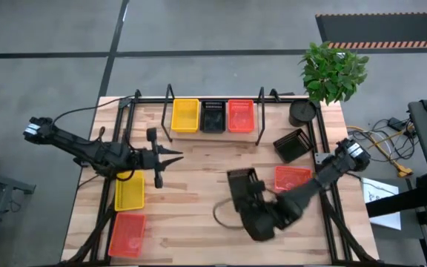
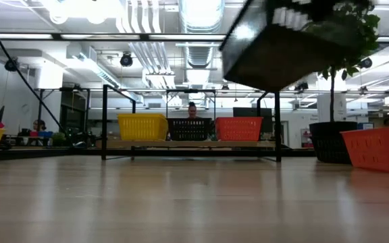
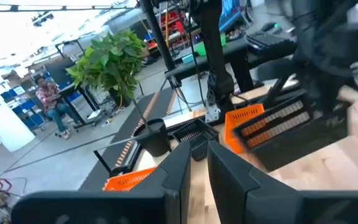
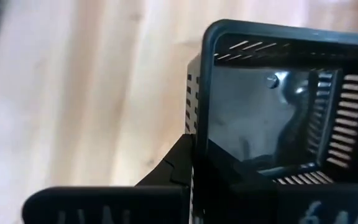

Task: Stack baskets on shelf by color
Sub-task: Stack the bottom black bin on top of the other black bin on the shelf

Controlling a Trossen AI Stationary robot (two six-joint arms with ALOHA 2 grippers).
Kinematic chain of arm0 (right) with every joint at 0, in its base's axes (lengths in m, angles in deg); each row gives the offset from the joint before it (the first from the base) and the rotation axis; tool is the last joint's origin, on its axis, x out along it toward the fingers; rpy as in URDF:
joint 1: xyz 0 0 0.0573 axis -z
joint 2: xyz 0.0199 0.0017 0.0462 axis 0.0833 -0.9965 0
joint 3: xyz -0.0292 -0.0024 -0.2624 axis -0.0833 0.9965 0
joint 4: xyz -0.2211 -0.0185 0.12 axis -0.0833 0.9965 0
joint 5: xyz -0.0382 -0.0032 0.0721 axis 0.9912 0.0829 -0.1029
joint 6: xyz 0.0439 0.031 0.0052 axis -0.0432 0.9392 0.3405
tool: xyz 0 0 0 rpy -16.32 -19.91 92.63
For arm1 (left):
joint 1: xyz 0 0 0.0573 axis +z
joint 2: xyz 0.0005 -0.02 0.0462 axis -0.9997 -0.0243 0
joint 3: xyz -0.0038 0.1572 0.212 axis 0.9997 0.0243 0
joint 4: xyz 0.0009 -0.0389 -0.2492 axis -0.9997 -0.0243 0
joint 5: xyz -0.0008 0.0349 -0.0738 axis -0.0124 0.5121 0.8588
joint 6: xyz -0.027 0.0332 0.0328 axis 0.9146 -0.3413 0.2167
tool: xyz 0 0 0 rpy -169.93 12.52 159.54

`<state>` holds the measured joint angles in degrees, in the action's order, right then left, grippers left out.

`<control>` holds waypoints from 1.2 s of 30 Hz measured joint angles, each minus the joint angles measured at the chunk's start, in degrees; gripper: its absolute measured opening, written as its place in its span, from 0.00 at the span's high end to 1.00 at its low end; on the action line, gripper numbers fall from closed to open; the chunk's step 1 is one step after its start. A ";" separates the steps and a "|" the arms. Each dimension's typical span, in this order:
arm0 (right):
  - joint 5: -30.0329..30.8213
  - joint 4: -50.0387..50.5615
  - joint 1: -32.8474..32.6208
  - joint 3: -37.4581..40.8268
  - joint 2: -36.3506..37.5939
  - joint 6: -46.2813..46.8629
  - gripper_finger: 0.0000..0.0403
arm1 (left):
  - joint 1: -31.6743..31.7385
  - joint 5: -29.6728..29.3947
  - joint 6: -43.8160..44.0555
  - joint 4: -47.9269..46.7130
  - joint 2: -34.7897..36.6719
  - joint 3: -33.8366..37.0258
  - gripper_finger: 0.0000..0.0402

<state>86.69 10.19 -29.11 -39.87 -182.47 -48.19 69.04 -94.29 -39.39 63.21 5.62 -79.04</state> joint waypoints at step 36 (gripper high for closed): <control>-0.68 2.77 41.23 -31.07 -19.25 -33.31 0.98 | -2.64 0.09 6.74 -0.41 0.43 1.58 0.90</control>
<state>86.01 12.96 12.12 -70.95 -201.73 -81.49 66.39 -94.20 -32.64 62.80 6.05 -77.46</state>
